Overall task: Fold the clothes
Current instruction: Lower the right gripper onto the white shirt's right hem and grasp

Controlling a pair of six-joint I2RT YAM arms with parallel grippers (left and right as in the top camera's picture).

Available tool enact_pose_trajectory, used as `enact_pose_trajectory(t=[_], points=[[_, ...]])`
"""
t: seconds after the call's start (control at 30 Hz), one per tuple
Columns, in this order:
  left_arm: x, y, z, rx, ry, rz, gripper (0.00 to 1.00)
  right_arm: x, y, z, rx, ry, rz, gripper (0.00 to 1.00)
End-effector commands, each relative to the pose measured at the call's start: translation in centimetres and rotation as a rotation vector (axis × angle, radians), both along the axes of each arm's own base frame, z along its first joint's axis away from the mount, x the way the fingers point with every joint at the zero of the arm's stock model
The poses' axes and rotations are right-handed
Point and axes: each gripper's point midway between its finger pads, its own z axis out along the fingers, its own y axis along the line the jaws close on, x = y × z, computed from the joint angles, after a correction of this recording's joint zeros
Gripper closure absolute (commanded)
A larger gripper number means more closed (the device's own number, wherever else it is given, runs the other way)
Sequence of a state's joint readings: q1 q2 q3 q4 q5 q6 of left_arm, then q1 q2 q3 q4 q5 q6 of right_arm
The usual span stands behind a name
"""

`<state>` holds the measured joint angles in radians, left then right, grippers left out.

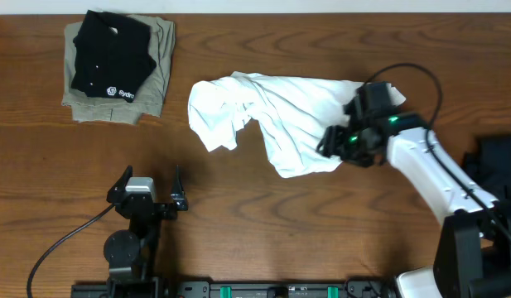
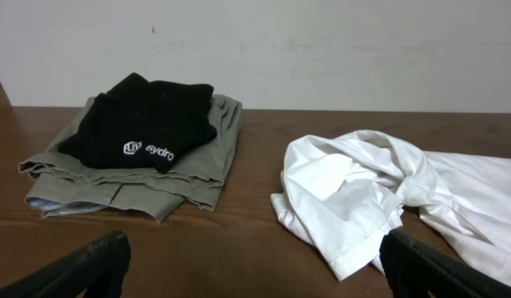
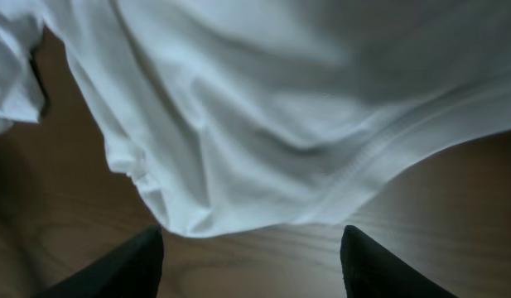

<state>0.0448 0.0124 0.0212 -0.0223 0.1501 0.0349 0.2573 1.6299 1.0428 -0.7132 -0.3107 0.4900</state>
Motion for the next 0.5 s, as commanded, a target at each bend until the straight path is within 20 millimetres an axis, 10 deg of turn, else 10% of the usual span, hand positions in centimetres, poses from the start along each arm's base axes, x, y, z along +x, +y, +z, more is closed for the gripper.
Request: enact_pose_trajectory(t=[0.0, 0.47], points=[[-0.1, -0.1, -1.6, 0.013, 0.048, -0.012, 0.02, -0.9, 0.1, -1.4, -0.089, 0.042, -0.11, 0.35], [-0.1, -0.1, -1.6, 0.013, 0.048, -0.012, 0.02, -1.6, -1.3, -2.0, -0.211, 0.062, -0.237, 0.36]])
